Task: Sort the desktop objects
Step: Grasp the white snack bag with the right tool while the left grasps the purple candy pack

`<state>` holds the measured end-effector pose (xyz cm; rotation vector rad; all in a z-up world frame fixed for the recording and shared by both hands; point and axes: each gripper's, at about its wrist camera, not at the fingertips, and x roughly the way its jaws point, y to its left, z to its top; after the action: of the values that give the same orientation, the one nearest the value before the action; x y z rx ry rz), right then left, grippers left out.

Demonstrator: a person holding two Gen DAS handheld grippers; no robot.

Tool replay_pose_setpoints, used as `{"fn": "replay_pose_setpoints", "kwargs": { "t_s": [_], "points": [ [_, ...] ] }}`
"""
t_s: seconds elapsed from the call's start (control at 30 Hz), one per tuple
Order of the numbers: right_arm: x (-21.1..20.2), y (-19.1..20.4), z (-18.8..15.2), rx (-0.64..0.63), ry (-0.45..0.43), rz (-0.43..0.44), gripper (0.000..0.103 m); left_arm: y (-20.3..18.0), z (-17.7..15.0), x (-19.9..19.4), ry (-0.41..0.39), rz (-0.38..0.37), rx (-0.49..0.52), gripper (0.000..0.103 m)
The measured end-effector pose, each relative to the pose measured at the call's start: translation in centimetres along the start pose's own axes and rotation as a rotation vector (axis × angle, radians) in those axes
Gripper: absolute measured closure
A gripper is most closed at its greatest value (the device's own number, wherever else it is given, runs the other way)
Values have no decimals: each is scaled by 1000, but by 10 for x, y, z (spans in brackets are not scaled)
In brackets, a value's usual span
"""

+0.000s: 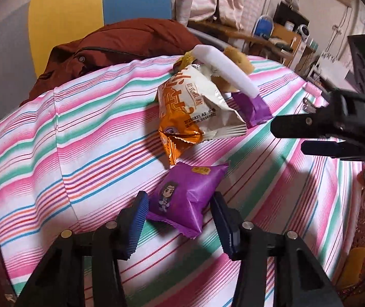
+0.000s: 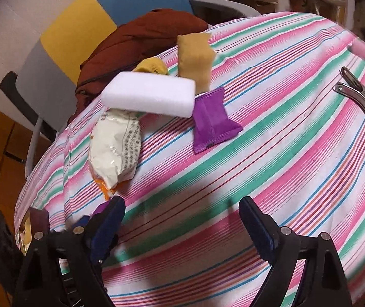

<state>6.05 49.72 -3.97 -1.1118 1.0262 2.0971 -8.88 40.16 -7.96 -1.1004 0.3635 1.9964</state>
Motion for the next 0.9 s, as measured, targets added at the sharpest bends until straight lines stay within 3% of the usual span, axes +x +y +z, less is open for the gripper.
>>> {"fn": "replay_pose_setpoints", "kwargs": {
  "t_s": [0.27,0.37,0.43,0.6,0.73,0.8,0.83,0.87,0.9],
  "points": [
    [-3,10,-4,-31,-9,35,12,7,-32,-17,-103,5,-28,56],
    [-1,27,-2,-86,-16,68,12,16,-43,-21,-110,-10,-74,59],
    [6,41,2,-124,-6,89,12,21,-46,-22,-115,-2,-99,66],
    [23,70,20,-188,-28,47,12,24,-46,-22,-119,-11,-99,67],
    [46,72,41,-150,-9,70,12,25,-45,-23,-122,-25,-109,67],
    [59,68,42,-126,7,66,16,26,-45,-22,-123,-37,-117,67],
    [66,65,43,-118,20,89,23,27,-45,-22,-124,-46,-123,66],
    [70,59,44,-88,45,152,40,28,-45,-21,-126,-52,-127,66],
    [73,52,43,-49,71,217,41,28,-47,-22,-127,-55,-129,65]
  ]
}}
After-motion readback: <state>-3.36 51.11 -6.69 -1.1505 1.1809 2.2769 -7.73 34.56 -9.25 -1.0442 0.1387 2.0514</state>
